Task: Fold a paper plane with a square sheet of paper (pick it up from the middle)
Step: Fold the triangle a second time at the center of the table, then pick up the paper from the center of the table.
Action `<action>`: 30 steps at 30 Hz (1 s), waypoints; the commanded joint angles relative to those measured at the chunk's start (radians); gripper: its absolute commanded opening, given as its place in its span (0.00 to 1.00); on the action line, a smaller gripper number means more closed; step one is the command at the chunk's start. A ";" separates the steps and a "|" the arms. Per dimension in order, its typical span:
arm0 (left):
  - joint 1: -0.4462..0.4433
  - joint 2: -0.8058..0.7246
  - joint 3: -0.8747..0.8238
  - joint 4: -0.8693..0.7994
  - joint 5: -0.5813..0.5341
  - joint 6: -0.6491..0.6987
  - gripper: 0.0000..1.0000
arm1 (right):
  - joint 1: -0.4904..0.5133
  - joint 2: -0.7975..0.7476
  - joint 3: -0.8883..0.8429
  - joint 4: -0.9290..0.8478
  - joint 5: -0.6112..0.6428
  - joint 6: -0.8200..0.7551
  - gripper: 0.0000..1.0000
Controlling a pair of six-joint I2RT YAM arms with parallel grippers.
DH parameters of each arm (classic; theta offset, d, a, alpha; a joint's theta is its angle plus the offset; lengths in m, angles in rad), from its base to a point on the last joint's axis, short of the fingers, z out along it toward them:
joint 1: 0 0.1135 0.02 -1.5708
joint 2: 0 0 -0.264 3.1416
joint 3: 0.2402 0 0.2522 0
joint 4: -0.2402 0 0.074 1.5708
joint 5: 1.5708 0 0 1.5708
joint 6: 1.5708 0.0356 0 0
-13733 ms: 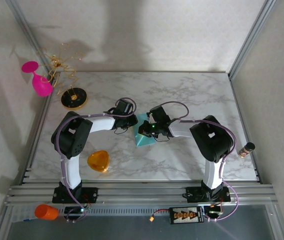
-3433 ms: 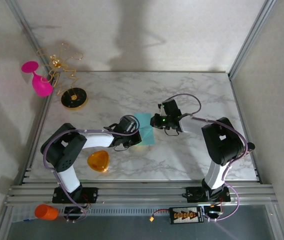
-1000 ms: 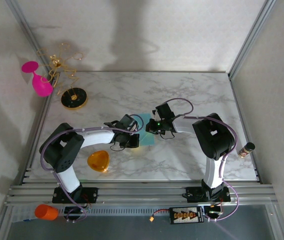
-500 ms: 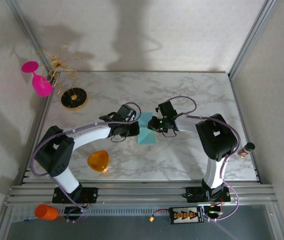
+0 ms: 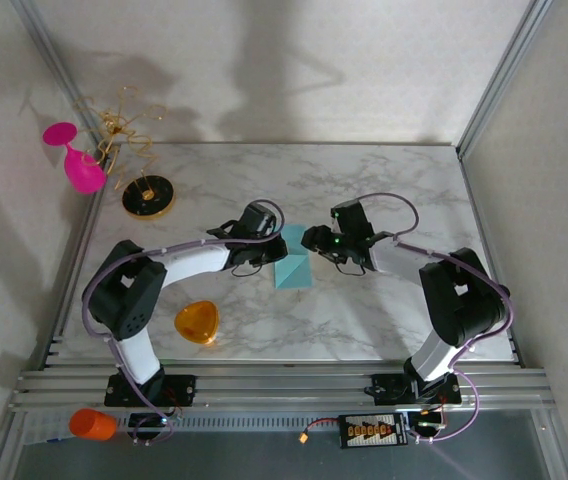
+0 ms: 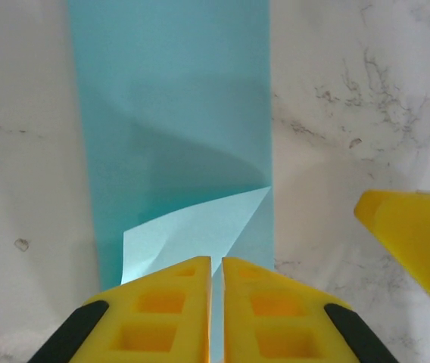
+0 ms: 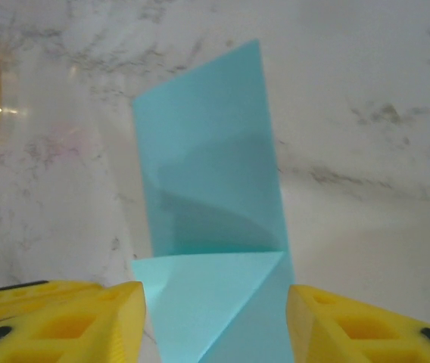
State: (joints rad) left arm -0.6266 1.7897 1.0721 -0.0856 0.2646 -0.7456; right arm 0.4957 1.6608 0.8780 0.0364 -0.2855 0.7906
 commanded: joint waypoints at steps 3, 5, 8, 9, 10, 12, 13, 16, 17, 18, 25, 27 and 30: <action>-0.004 0.065 0.034 0.018 -0.043 -0.042 0.09 | -0.004 -0.022 -0.030 0.045 0.017 0.056 0.57; -0.004 0.082 0.035 0.016 -0.053 -0.044 0.09 | -0.005 -0.017 -0.029 0.041 0.013 0.060 0.57; -0.004 0.095 0.031 0.005 -0.075 -0.040 0.08 | -0.005 -0.008 -0.024 0.034 0.005 0.063 0.57; -0.003 0.099 0.028 0.001 -0.080 -0.039 0.08 | -0.003 -0.004 -0.022 0.030 0.001 0.066 0.57; -0.004 0.103 0.027 0.001 -0.079 -0.038 0.07 | -0.003 0.000 -0.020 0.025 -0.003 0.069 0.56; -0.004 0.112 0.024 -0.003 -0.083 -0.036 0.07 | -0.003 0.013 -0.012 0.007 -0.017 0.081 0.54; -0.002 0.113 0.021 -0.003 -0.085 -0.037 0.06 | -0.001 0.019 -0.007 -0.005 -0.020 0.088 0.53; 0.001 0.115 0.001 0.009 -0.091 -0.050 0.06 | 0.007 0.036 0.001 -0.030 -0.034 0.116 0.50; 0.002 0.113 -0.006 0.016 -0.090 -0.054 0.05 | 0.010 0.038 0.001 -0.029 -0.041 0.124 0.49; 0.002 0.114 -0.015 0.024 -0.089 -0.059 0.05 | 0.010 0.042 0.001 -0.025 -0.047 0.136 0.49; 0.007 0.109 -0.059 0.054 -0.081 -0.085 0.05 | 0.034 0.068 0.019 -0.021 -0.061 0.178 0.46; 0.008 0.106 -0.066 0.059 -0.080 -0.089 0.05 | 0.041 0.075 0.022 -0.019 -0.060 0.186 0.45; 0.009 0.102 -0.080 0.069 -0.079 -0.096 0.05 | 0.050 0.087 0.031 -0.021 -0.060 0.191 0.44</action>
State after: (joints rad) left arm -0.6262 1.8912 1.0256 0.0048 0.2047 -0.8204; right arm 0.5323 1.7287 0.8764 0.0330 -0.3378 0.9592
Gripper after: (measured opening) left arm 0.055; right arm 0.445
